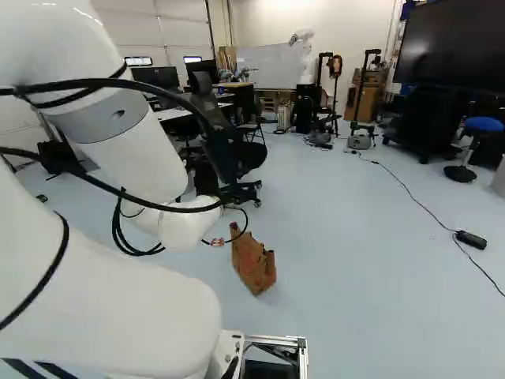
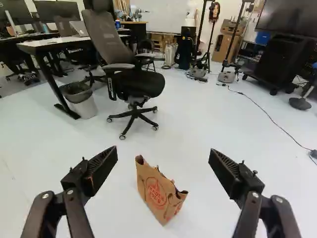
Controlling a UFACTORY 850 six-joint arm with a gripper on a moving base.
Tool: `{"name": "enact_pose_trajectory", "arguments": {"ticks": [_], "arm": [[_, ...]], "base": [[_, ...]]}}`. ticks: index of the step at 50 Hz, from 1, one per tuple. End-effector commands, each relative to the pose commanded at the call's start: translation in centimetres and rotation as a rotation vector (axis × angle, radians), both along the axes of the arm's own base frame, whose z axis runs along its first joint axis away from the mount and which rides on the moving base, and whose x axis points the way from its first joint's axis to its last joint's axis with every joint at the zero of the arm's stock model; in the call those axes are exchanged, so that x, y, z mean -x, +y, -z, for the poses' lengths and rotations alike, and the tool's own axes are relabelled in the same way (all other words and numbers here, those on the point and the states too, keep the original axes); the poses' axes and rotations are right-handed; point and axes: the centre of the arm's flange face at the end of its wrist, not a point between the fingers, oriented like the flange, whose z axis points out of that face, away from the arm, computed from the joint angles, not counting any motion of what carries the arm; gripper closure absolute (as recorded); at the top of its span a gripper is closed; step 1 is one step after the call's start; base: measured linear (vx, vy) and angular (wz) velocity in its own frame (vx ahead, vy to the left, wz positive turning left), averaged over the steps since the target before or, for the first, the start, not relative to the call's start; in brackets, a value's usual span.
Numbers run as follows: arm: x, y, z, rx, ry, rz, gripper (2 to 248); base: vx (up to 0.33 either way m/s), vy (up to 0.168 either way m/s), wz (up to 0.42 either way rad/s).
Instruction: Pick up the grocery bag from the ground
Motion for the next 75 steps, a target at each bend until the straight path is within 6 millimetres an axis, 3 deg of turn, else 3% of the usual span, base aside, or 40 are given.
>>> {"name": "enact_pose_trajectory", "arguments": {"ticks": [17, 18, 41, 75], "arm": [[0.0, 0.0, 0.0, 0.000, 0.000, 0.000, 3], [-1.1, 0.0, -0.1, 0.000, 0.005, 0.000, 3], [-5.8, 0.0, -0.3, 0.000, 0.055, 0.000, 3], [-11.5, 0.0, 2.2, 0.003, 0.380, -0.005, 3]], "base": [[0.260, 0.005, 0.005], [0.227, 0.006, -0.004], [0.027, 0.003, 0.004], [0.000, 0.000, 0.000]]}}
